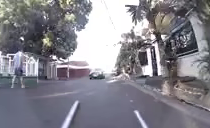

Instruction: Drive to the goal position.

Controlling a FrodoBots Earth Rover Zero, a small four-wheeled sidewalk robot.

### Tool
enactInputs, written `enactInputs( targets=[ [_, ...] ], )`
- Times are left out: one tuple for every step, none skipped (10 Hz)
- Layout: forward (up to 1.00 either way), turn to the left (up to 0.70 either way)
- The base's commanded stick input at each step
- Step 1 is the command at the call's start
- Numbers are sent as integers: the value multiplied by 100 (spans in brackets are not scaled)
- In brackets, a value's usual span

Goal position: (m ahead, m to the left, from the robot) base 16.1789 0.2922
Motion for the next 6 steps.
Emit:
enactInputs(
  targets=[
    [70, -35],
    [70, -35],
    [70, -35],
    [70, -35],
    [70, -35],
    [70, -35]
  ],
)
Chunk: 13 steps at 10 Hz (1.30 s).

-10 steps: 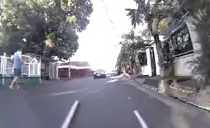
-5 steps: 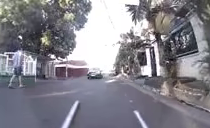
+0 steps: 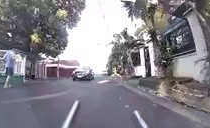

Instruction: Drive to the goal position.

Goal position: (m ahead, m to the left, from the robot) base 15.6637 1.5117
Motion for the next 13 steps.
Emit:
enactInputs(
  targets=[
    [70, 0],
    [70, 0],
    [70, 0],
    [70, 0],
    [70, 0],
    [70, 0],
    [70, 0],
    [70, -19],
    [70, -35],
    [70, -35],
    [70, -35],
    [70, -35],
    [70, -35]
  ],
)
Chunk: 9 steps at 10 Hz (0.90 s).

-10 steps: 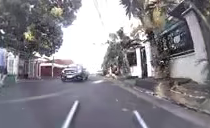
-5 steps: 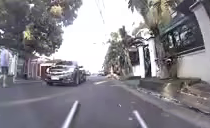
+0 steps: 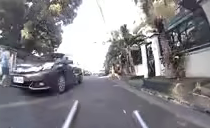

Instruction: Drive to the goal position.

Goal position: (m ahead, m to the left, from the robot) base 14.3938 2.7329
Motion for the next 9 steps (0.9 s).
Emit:
enactInputs(
  targets=[
    [70, -35],
    [70, -35],
    [70, -35],
    [70, -35],
    [70, -35],
    [70, -35],
    [70, -35],
    [70, -35],
    [70, -35]
  ],
)
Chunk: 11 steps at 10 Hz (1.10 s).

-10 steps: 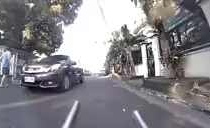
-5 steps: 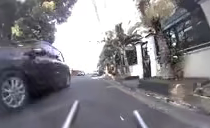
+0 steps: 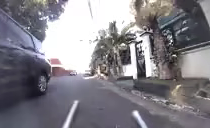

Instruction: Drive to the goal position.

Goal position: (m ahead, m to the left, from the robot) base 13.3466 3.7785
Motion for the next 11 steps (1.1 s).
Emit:
enactInputs(
  targets=[
    [70, -35],
    [70, 0],
    [70, 0],
    [70, 0],
    [70, 0],
    [70, 0],
    [70, 0],
    [70, 2],
    [70, 11],
    [70, 35],
    [70, 35]
  ],
)
